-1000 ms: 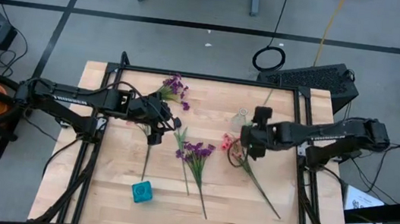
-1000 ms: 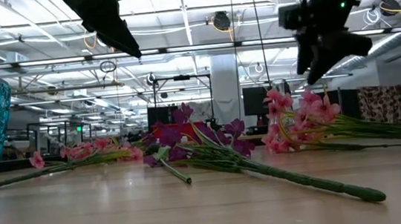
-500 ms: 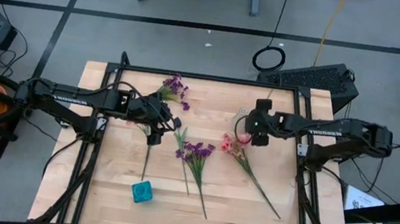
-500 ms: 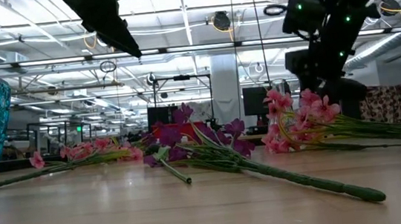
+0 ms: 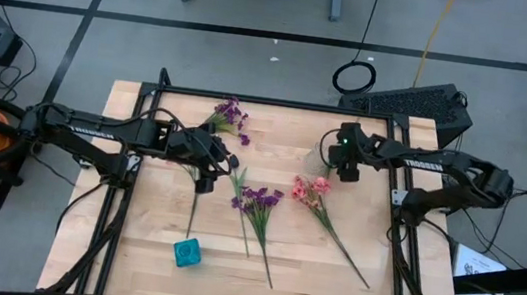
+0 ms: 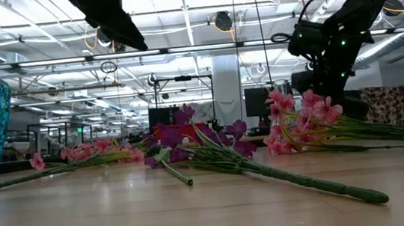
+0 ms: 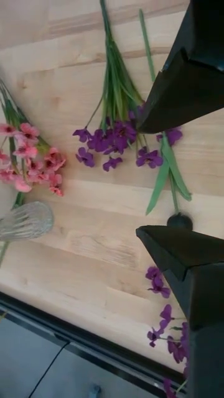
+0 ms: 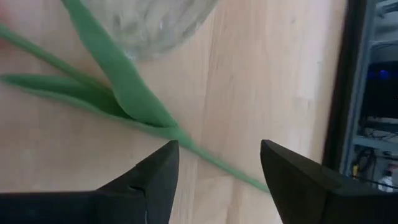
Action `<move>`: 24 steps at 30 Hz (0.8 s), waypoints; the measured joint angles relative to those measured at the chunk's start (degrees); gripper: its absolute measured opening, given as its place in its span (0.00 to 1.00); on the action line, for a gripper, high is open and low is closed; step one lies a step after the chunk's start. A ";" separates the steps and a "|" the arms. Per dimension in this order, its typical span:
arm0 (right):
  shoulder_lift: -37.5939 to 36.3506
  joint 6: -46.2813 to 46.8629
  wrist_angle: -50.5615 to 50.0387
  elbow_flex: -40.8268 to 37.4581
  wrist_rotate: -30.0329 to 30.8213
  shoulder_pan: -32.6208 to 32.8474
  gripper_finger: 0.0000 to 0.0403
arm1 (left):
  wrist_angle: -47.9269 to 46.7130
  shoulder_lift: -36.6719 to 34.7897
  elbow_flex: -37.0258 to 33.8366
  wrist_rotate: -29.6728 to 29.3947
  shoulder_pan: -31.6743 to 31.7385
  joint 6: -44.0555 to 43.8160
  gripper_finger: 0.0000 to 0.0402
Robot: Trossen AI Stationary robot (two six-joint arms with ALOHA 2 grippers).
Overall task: Sort flowers into vase by color
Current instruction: Move the pink tulip to the middle right of the table
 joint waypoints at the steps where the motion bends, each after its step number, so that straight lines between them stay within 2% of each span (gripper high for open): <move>1: 0.79 -0.68 0.33 0.00 -0.56 -0.68 0.53 | 0.35 0.00 0.00 0.00 0.00 -0.02 0.64; 8: 7.11 -2.87 0.79 0.20 -5.66 -4.96 0.49 | 0.40 0.00 0.00 0.00 0.00 -0.13 0.64; 14: 8.96 -5.67 1.60 0.36 -6.19 -5.43 0.42 | 0.40 0.00 0.00 0.00 0.00 -0.15 0.64; 24: 8.99 -2.63 -0.56 1.22 -8.85 -6.53 0.16 | 1.23 0.00 0.00 0.00 0.00 -0.68 0.64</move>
